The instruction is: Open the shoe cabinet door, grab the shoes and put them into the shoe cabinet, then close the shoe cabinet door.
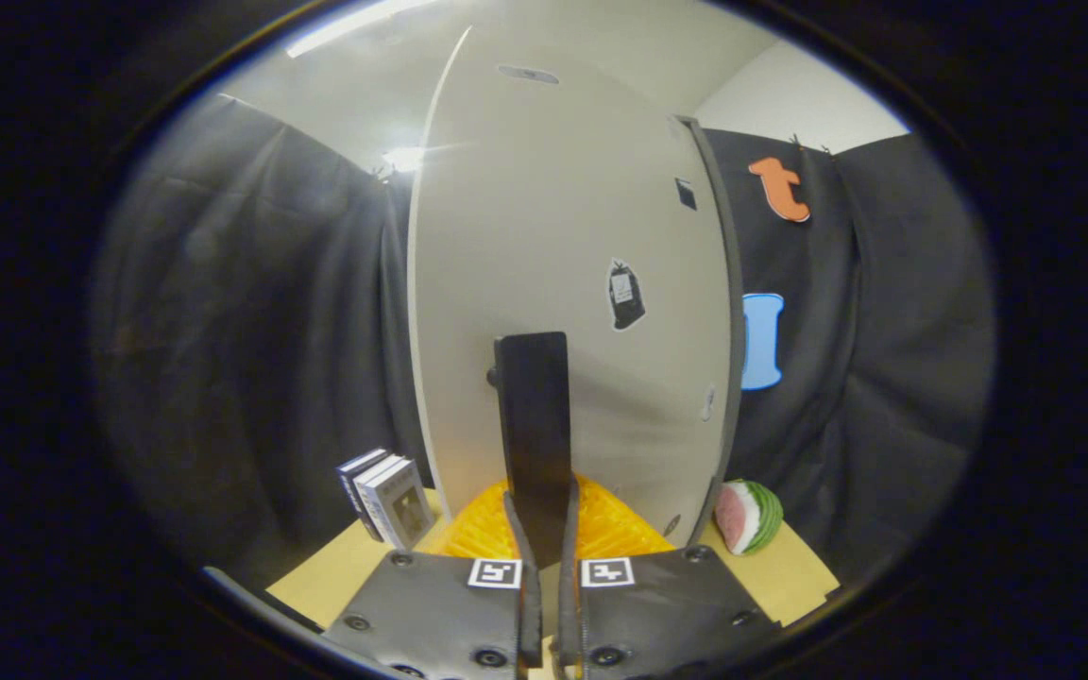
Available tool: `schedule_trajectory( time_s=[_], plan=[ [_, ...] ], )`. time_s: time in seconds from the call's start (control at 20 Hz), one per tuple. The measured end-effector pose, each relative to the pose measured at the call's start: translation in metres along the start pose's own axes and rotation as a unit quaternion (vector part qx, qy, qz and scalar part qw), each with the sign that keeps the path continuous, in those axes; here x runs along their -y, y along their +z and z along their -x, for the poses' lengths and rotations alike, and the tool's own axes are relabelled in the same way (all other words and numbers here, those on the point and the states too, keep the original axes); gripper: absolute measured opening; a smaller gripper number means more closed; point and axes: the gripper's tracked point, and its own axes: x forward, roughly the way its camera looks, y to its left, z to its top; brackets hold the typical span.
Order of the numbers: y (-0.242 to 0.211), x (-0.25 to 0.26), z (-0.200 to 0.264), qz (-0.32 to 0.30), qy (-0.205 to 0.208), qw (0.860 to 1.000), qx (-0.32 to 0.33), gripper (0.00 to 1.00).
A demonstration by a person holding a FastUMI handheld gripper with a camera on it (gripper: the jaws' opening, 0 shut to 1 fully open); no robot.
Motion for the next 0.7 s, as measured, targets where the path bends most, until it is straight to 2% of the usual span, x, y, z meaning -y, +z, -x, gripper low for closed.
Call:
schedule_trajectory(
  time_s=[0.2,0.7],
  plan=[
    [0.002,0.023,0.018,0.005,-0.004,1.0,0.008,0.08],
    [0.003,0.081,0.045,0.031,0.046,0.998,-0.002,0.08]
  ],
)
